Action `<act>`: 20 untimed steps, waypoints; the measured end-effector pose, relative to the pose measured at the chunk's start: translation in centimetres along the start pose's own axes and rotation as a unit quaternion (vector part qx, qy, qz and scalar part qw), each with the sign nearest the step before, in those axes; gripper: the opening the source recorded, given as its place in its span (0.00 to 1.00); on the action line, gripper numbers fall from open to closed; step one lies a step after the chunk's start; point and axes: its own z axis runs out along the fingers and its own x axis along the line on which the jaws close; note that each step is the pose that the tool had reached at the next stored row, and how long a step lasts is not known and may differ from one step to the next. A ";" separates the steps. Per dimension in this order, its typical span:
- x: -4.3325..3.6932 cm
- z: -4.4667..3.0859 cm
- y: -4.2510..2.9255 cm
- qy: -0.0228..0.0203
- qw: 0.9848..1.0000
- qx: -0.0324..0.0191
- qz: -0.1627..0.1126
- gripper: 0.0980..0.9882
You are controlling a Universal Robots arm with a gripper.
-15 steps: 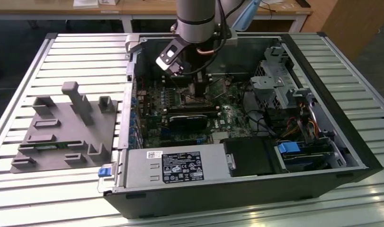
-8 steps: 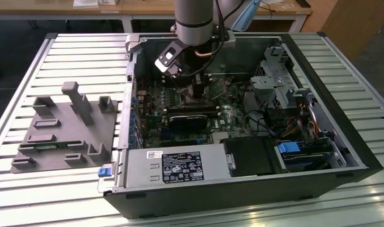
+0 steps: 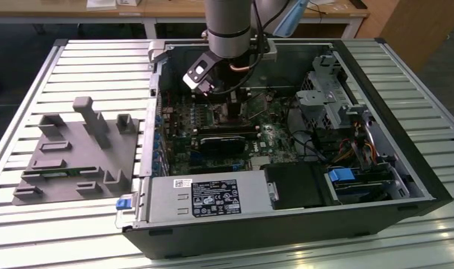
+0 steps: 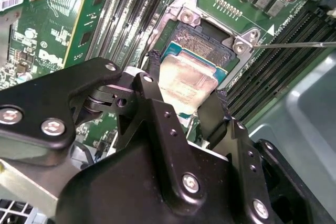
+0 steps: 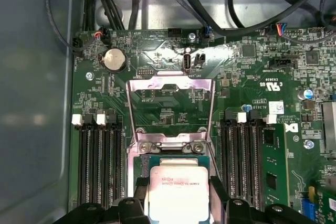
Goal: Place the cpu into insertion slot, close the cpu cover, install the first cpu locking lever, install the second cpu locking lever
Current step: 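Place the cpu into insertion slot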
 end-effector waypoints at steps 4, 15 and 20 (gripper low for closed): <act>-0.01 0.38 -0.11 0.000 1.000 0.000 -0.001 0.49; 0.02 1.04 -0.46 0.001 1.000 0.000 -0.003 0.49; 0.27 1.27 -0.49 0.002 1.000 0.000 -0.003 0.49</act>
